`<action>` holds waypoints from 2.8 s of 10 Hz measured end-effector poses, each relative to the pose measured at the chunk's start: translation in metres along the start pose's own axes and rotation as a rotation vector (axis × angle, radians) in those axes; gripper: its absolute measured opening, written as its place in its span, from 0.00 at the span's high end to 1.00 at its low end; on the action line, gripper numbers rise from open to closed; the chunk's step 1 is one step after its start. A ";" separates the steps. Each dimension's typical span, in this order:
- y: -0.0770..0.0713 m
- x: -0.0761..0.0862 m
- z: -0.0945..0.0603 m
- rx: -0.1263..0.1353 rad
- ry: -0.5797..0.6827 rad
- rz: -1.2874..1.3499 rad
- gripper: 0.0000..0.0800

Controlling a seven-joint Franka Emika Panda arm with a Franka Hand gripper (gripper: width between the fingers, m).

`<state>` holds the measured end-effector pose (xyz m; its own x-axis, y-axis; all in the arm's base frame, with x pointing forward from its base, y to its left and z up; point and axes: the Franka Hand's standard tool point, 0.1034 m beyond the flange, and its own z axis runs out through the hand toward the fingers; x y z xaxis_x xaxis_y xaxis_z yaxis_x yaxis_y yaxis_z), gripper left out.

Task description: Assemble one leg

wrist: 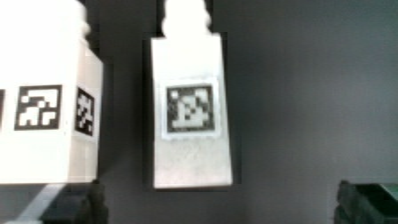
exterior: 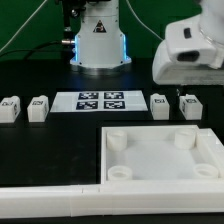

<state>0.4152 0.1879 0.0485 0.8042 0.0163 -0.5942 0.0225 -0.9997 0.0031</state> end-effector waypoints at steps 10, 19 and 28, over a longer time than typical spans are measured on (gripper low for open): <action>-0.002 -0.003 0.041 -0.021 -0.320 0.012 0.19; 0.000 -0.003 0.051 -0.019 -0.315 0.011 0.64; 0.009 0.001 0.026 -0.049 -0.244 -0.038 0.64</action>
Offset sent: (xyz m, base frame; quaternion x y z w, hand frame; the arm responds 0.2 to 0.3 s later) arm 0.0000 0.0000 0.0000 0.0000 -0.2667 0.0000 0.9638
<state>0.4005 0.1785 0.0268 0.6353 0.0433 -0.7710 0.0832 -0.9964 0.0127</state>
